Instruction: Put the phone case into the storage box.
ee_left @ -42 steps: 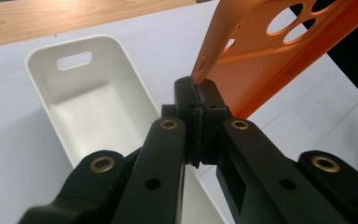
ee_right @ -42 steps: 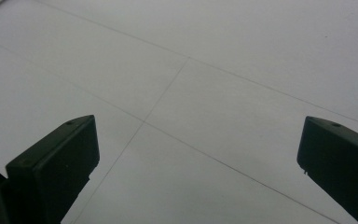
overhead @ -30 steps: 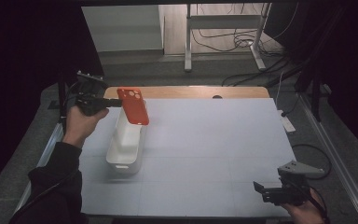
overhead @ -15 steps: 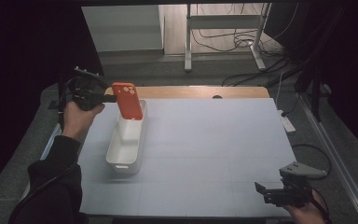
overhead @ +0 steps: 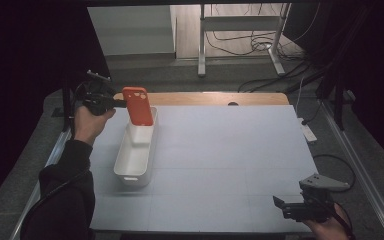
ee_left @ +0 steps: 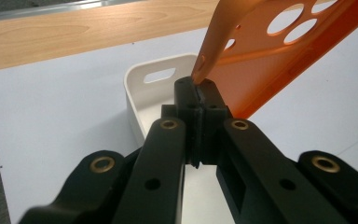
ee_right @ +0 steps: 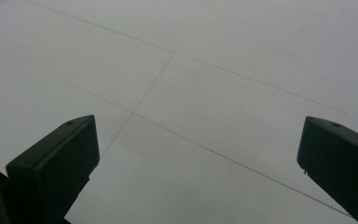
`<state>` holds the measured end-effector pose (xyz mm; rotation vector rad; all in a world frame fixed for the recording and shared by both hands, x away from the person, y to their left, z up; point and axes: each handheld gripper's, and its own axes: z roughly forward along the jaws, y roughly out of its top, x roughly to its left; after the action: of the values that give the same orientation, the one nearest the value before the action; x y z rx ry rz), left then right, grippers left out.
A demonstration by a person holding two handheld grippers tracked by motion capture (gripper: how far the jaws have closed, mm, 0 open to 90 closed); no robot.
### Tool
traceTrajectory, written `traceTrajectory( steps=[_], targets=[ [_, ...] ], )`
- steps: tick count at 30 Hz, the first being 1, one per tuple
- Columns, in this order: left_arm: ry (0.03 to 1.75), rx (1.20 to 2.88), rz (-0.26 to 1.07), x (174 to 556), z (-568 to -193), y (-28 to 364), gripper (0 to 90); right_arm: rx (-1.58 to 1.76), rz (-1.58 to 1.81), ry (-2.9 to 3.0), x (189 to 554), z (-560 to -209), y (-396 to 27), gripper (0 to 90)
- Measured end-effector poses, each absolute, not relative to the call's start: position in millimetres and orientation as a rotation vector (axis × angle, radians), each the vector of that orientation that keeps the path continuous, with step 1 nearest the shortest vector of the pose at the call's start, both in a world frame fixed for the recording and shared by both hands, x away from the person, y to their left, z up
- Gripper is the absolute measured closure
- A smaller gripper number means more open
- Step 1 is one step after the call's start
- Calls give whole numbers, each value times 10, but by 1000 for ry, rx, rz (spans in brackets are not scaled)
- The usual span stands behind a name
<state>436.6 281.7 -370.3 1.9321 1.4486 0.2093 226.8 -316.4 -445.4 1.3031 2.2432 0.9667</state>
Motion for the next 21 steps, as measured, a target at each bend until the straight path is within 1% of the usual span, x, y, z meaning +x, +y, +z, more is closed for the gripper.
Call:
traceTrajectory(
  steps=[21],
  targets=[
    [1508, 1950, 215, 4563, -3988, 2763, 892, 1298, 960, 2256, 2272, -4459, -3158, 0]
  ],
)
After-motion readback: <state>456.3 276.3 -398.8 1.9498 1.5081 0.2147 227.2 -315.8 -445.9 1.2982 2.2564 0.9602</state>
